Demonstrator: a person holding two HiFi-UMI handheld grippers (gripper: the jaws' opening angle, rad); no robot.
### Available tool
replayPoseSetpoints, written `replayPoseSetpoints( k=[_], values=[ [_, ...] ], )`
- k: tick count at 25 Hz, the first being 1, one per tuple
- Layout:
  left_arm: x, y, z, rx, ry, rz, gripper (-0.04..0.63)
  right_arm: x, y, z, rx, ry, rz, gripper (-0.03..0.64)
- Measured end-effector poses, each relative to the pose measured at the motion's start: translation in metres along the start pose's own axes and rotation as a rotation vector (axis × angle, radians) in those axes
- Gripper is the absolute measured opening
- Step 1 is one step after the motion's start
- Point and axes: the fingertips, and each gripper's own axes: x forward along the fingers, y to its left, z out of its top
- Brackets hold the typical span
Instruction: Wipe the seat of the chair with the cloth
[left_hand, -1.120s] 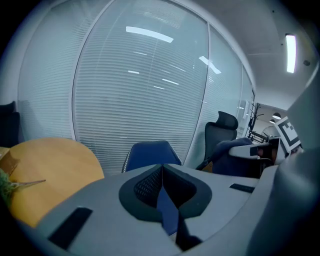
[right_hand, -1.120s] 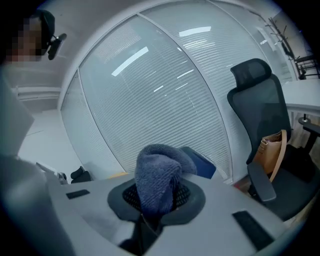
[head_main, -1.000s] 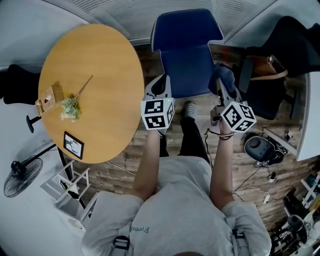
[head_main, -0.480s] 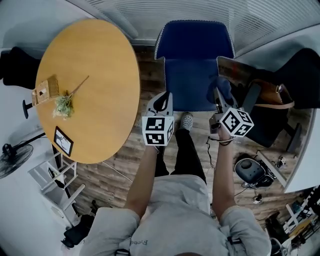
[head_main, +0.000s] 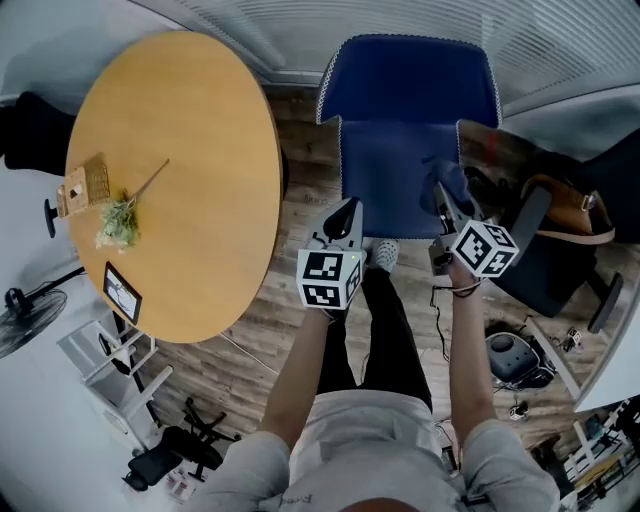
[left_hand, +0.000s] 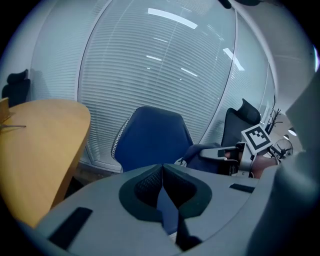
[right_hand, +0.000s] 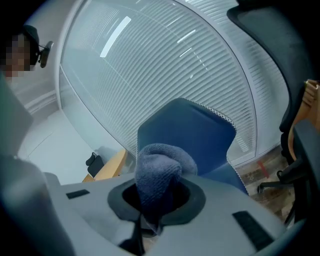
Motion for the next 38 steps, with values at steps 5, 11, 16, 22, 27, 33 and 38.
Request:
replayPoseSetpoints(
  k=[5,11,16,22,27,33,38],
  values=[
    [0.019,0.017,-0.032,-0.002,0.024,0.001,0.028,0.04,0.005,-0.02,0.134,-0.003,0.128,0.049],
    [0.047,0.024,-0.079,-0.009,0.067,-0.015,0.028,0.073,-0.002,-0.009,0.206,-0.055,0.236,0.049],
    [0.068,0.03,-0.101,-0.01,0.095,-0.034,0.027,0.087,-0.076,-0.021,0.13,-0.024,0.063,0.049],
    [0.089,0.012,-0.11,0.004,0.146,-0.075,0.026,0.087,-0.181,-0.014,-0.083,-0.007,-0.22,0.049],
    [0.097,0.007,-0.121,0.045,0.201,-0.115,0.027,0.097,-0.24,-0.012,-0.198,0.046,-0.366,0.049],
    [0.11,0.021,-0.128,0.019,0.201,-0.109,0.028,0.116,-0.28,-0.008,-0.256,0.044,-0.483,0.049],
    [0.111,0.034,-0.139,-0.015,0.215,-0.127,0.028,0.157,-0.286,-0.033,-0.238,0.09,-0.483,0.049]
  ],
)
